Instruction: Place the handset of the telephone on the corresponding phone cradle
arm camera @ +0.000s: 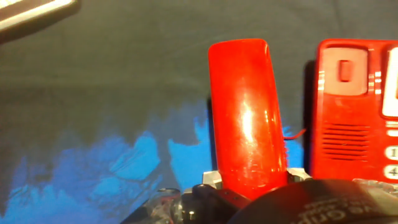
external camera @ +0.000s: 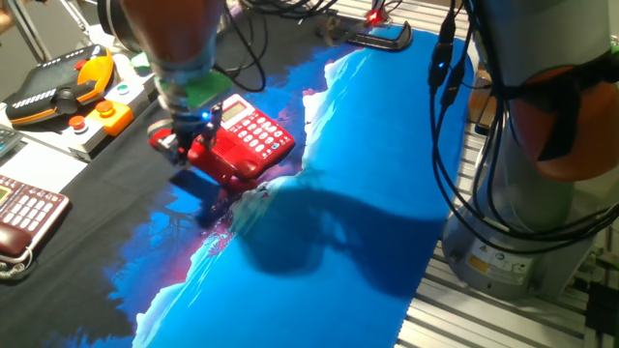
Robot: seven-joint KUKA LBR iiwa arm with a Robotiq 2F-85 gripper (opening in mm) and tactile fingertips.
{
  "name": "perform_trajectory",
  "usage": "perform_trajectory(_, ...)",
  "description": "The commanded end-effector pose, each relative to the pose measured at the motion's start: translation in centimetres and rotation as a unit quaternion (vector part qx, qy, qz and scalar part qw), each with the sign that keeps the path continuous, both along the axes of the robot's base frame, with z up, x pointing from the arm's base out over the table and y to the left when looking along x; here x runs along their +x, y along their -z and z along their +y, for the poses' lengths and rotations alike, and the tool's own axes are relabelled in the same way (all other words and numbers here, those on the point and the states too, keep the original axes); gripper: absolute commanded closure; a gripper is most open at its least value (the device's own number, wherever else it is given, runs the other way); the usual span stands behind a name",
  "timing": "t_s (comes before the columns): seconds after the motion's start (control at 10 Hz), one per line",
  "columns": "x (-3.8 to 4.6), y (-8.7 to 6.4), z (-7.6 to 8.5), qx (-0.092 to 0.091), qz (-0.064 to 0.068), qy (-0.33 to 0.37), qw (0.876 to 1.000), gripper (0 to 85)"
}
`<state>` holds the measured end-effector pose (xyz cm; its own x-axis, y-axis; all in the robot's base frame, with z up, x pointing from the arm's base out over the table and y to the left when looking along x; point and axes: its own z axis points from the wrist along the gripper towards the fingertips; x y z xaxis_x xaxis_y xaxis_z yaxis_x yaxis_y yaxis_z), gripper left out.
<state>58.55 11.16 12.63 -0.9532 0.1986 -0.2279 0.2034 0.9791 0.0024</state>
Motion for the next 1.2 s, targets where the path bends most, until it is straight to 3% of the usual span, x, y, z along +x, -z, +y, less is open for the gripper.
perform_trajectory(0.0, -0.04, 0.0, -0.5, -0.004, -0.002, 0.006, 1.000, 84.3)
perform_trajectory(0.6, -0.37, 0.8, -3.8, 0.002, -0.010, 0.050, 0.999, 84.3)
perform_trajectory(1.1, -0.44, 1.8, -4.8, 0.000, -0.017, 0.056, 0.998, 84.3)
